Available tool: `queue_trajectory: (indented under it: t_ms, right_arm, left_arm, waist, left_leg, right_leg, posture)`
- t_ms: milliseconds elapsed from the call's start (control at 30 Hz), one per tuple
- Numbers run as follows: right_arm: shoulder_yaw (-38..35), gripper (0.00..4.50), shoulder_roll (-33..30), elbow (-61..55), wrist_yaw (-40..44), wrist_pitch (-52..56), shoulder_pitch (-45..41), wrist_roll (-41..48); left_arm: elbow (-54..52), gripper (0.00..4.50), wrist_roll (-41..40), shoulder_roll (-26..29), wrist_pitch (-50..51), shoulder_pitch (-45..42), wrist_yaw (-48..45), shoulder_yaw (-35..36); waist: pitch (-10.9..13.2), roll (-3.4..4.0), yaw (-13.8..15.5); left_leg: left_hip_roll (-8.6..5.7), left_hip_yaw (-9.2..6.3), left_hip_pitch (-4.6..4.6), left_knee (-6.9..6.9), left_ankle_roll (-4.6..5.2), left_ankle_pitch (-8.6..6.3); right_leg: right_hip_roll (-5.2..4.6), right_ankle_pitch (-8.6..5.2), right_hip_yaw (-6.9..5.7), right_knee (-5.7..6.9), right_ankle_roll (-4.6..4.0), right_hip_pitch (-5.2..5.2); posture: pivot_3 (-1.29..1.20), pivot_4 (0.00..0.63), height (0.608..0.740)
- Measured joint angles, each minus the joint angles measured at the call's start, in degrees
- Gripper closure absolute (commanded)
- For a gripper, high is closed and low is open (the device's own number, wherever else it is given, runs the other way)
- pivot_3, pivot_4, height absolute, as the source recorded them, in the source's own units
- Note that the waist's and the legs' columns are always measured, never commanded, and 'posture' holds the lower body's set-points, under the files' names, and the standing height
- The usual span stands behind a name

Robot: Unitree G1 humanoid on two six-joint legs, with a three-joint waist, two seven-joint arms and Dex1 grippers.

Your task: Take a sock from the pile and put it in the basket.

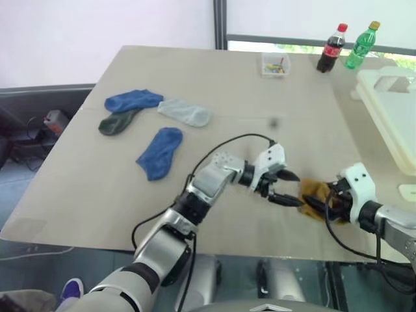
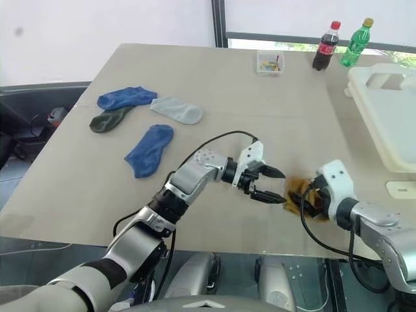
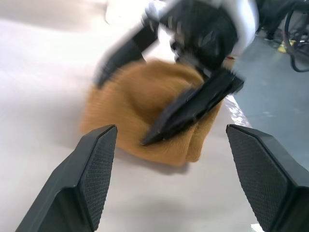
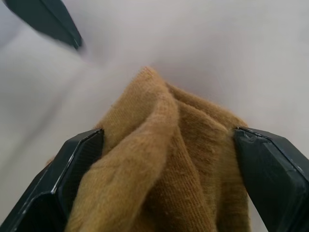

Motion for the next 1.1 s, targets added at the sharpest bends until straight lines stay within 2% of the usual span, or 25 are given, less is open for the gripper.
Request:
queue_trajectory:
  t_ms: [200,500,600,667,800,867,900,1000,1033,1100]
  right_arm:
    - [-0.35,0.07,-2.38,-0.54,-0.26,3.79,-0.29,-0.07]
    - [-2.92,0.07,1.09,-2.2,-5.12,10.32,-1.2,-0.11]
    - [-2.81,0.07,2.43,-1.31,-5.67,11.01,-1.44,-0.12]
    - [-2.32,0.07,2.62,-0.21,-5.61,11.0,-1.59,-0.16]
    - [-0.01,1.86,2.2,1.1,-4.33,10.04,-1.64,-0.28]
    - [0.71,2.58,1.86,1.26,-3.79,9.74,-1.61,-0.28]
    - [1.08,3.11,1.69,1.28,-3.33,9.67,-1.59,-0.27]
    - [1.43,4.18,1.31,1.28,-2.68,9.67,-1.43,-0.27]
    - [1.41,4.41,1.31,1.28,-2.67,9.66,-1.38,-0.28]
    - [-0.09,4.48,3.45,1.78,-2.64,9.65,-1.23,0.21]
  left_arm:
    - [-5.6,0.63,-0.51,4.96,-2.27,1.83,-0.03,2.6]
    - [-12.45,0.63,-5.06,9.1,-3.18,5.31,-1.36,6.03]
    - [-13.09,0.63,-5.12,10.12,-3.5,5.4,-1.56,6.02]
    - [-13.12,0.63,-5.12,10.44,-3.58,5.46,-1.54,6.0]
    - [-13.55,0.63,-5.13,10.47,-3.87,5.46,-0.88,5.98]
    - [-13.63,0.63,-5.28,10.46,-3.81,5.46,-0.41,5.99]
    - [-13.93,0.63,-5.5,10.47,-3.67,5.53,-0.05,6.03]
    - [-15.29,0.63,-5.94,10.67,-3.06,5.78,0.56,6.23]
    - [-15.48,0.63,-6.12,10.75,-2.97,5.91,0.68,6.32]
    - [-16.27,0.63,-6.88,11.17,-2.42,6.81,1.13,6.64]
  waist:
    - [-0.02,0.03,-0.41]
    - [-0.03,0.03,-0.51]
    - [-0.06,0.0,-0.52]
    - [-0.07,-0.01,-0.51]
    - [-0.65,-0.55,-0.42]
    - [-0.79,-0.71,-0.35]
    - [-0.83,-0.78,-0.31]
    - [-0.93,-0.9,-0.17]
    - [-0.94,-0.92,-0.17]
    - [-0.96,-0.97,-0.2]
  left_leg:
    - [0.02,-0.12,0.15,0.0,0.01,0.0]
    - [0.02,-0.11,0.16,0.08,0.01,0.0]
    - [0.02,-0.07,0.37,0.08,0.01,0.0]
    - [0.03,-0.1,0.92,0.0,0.03,-0.01]
    - [0.1,-0.26,1.08,0.0,0.05,-0.02]
    - [0.1,-0.3,1.14,0.0,0.05,-0.03]
    - [0.1,-0.35,1.17,0.0,0.06,-0.03]
    - [0.1,-0.45,1.36,0.0,0.1,-0.06]
    - [0.1,-0.45,1.4,-0.01,0.1,-0.07]
    - [0.16,-0.5,1.54,-0.05,0.1,-0.08]
  right_leg:
    - [0.04,0.0,-0.12,0.02,0.0,0.2]
    - [0.05,0.01,-0.11,0.07,0.02,0.21]
    - [0.06,0.01,-0.08,0.1,0.02,0.4]
    - [0.06,-0.02,-0.13,-0.06,0.03,0.96]
    - [0.06,-0.03,-0.32,-0.23,0.03,1.27]
    - [0.05,-0.03,-0.36,-0.29,0.03,1.37]
    - [0.04,-0.03,-0.41,-0.34,0.03,1.44]
    - [0.01,-0.18,-0.49,-0.46,-0.2,1.72]
    - [0.01,-0.18,-0.49,-0.47,-0.19,1.76]
    - [0.02,-0.23,-0.56,-0.51,-0.13,1.92]
  posture:
    - [0.0,0.15,0.74]
    - [0.0,0.15,0.74]
    - [0.0,0.15,0.74]
    - [0.0,0.15,0.74]
    - [0.0,0.15,0.74]
    - [0.0,0.15,0.74]
    - [0.0,0.15,0.74]
    - [0.0,0.15,0.74]
    - [0.0,0.15,0.74]
    - [0.0,0.15,0.74]
